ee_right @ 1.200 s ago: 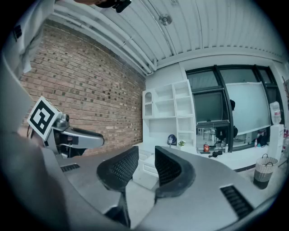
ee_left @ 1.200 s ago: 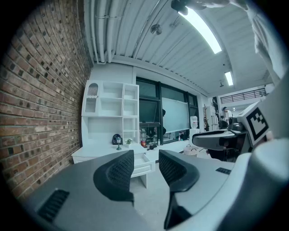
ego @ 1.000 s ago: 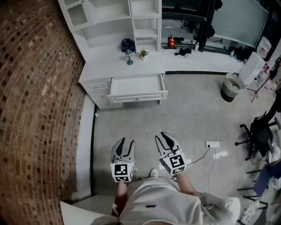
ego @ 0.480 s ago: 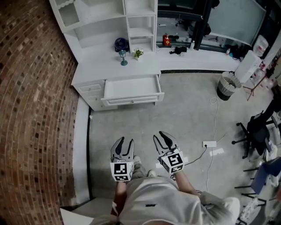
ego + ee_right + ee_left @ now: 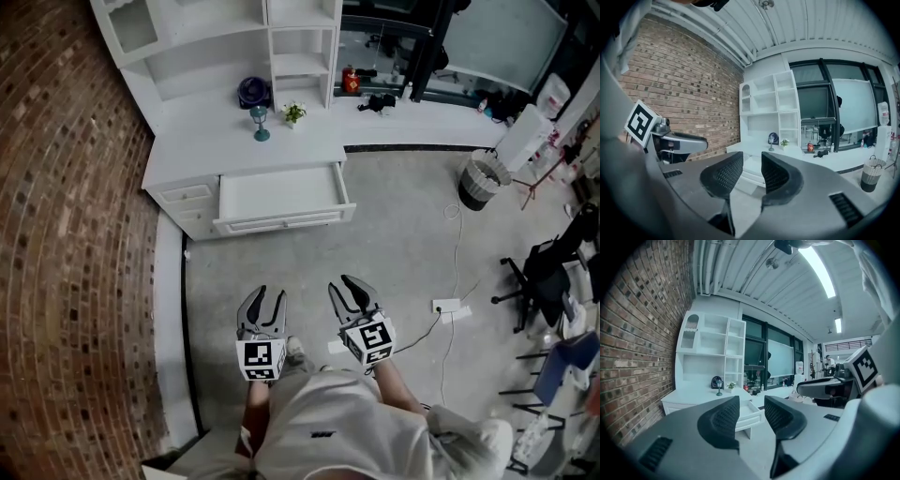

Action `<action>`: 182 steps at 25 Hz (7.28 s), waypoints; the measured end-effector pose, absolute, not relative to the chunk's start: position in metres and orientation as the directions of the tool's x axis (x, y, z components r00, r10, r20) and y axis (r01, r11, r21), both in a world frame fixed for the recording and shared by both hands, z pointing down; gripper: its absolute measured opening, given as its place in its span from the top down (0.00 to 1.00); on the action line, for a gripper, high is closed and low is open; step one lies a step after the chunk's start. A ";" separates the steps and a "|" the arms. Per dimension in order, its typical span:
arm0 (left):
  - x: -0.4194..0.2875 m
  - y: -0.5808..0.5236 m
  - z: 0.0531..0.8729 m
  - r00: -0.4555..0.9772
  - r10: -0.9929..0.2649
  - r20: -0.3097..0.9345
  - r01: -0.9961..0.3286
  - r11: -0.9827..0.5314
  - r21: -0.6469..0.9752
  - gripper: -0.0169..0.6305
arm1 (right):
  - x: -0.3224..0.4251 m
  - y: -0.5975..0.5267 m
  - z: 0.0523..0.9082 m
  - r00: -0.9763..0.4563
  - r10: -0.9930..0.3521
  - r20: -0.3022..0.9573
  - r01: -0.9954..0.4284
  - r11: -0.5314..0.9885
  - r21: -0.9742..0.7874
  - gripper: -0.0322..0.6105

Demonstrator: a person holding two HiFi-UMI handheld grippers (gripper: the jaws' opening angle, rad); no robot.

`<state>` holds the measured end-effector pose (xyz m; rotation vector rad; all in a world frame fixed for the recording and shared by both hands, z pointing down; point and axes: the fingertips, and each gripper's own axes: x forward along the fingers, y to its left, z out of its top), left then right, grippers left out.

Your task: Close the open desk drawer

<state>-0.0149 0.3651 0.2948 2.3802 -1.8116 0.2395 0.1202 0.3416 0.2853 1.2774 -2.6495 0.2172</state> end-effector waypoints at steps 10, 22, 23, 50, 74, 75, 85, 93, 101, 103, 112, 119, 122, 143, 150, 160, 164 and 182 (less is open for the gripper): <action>-0.059 0.313 0.309 0.293 -0.932 0.212 -0.956 -0.293 0.034 0.70 | 0.079 0.301 0.302 -0.577 -0.768 0.278 -0.805 0.592 -0.038 0.79; -0.061 0.267 0.325 0.299 -0.919 0.257 -0.954 -0.299 0.040 0.70 | 0.083 0.248 0.316 -0.559 -0.773 0.300 -0.817 0.575 -0.042 0.79; -0.059 0.261 0.326 0.294 -0.920 0.259 -0.955 -0.295 0.039 0.70 | 0.085 0.241 0.317 -0.563 -0.770 0.299 -0.814 0.579 -0.043 0.79; -0.001 0.116 0.360 0.067 -0.929 0.365 -0.997 -0.078 -0.016 0.73 | 0.139 0.065 0.369 -0.723 -0.613 0.317 -0.681 0.710 -0.179 0.79; -0.005 0.071 0.505 0.132 -0.834 0.535 -0.991 -0.099 0.090 0.74 | 0.116 0.046 0.478 -0.727 -0.513 0.457 -0.648 0.733 -0.207 0.79; -0.006 0.069 0.513 0.135 -0.829 0.542 -0.991 -0.098 0.096 0.74 | 0.115 0.045 0.484 -0.723 -0.506 0.471 -0.648 0.733 -0.206 0.79; -0.012 0.049 0.584 0.159 -0.779 0.607 -0.985 -0.080 0.156 0.74 | 0.102 0.037 0.537 -0.692 -0.471 0.547 -0.662 0.716 -0.221 0.79; -0.013 0.036 0.628 0.167 -0.753 0.637 -0.983 -0.073 0.171 0.74 | 0.097 0.034 0.581 -0.674 -0.452 0.584 -0.671 0.706 -0.228 0.79; -0.022 0.026 0.663 0.164 -0.733 0.660 -0.982 -0.057 0.181 0.75 | 0.081 0.032 0.605 -0.665 -0.437 0.605 -0.676 0.697 -0.240 0.79; -0.022 0.023 0.670 0.169 -0.729 0.664 -0.981 -0.061 0.183 0.74 | 0.083 0.034 0.614 -0.662 -0.429 0.614 -0.675 0.698 -0.240 0.79; -0.025 0.006 0.696 0.167 -0.714 0.680 -0.983 -0.072 0.166 0.75 | 0.084 0.029 0.632 -0.641 -0.438 0.630 -0.694 0.682 -0.231 0.79; -0.029 -0.005 0.711 0.150 -0.710 0.688 -0.986 -0.054 0.159 0.76 | 0.083 0.028 0.646 -0.632 -0.431 0.644 -0.701 0.672 -0.239 0.79; -0.028 -0.009 0.713 0.150 -0.709 0.689 -0.986 -0.055 0.157 0.77 | 0.081 0.026 0.648 -0.631 -0.427 0.647 -0.702 0.670 -0.242 0.79; -0.032 -0.031 0.722 0.151 -0.699 0.699 -0.986 -0.059 0.154 0.84 | 0.075 0.003 0.659 -0.618 -0.428 0.660 -0.718 0.648 -0.253 0.79; -0.033 -0.044 0.723 0.154 -0.699 0.699 -0.986 -0.061 0.156 0.84 | 0.071 -0.017 0.657 -0.615 -0.455 0.644 -0.732 0.632 -0.253 0.79; -0.038 -0.065 0.723 0.170 -0.692 0.701 -0.984 -0.073 0.165 0.84 | 0.069 -0.036 0.663 -0.601 -0.456 0.657 -0.742 0.624 -0.246 0.79; -0.038 -0.072 0.723 0.177 -0.690 0.702 -0.982 -0.079 0.169 0.84 | 0.065 -0.046 0.660 -0.599 -0.464 0.653 -0.747 0.617 -0.247 0.79; -0.044 -0.098 0.724 0.212 -0.687 0.695 -0.976 -0.111 0.187 0.84 | 0.055 -0.071 0.661 -0.575 -0.505 0.644 -0.780 0.577 -0.244 0.79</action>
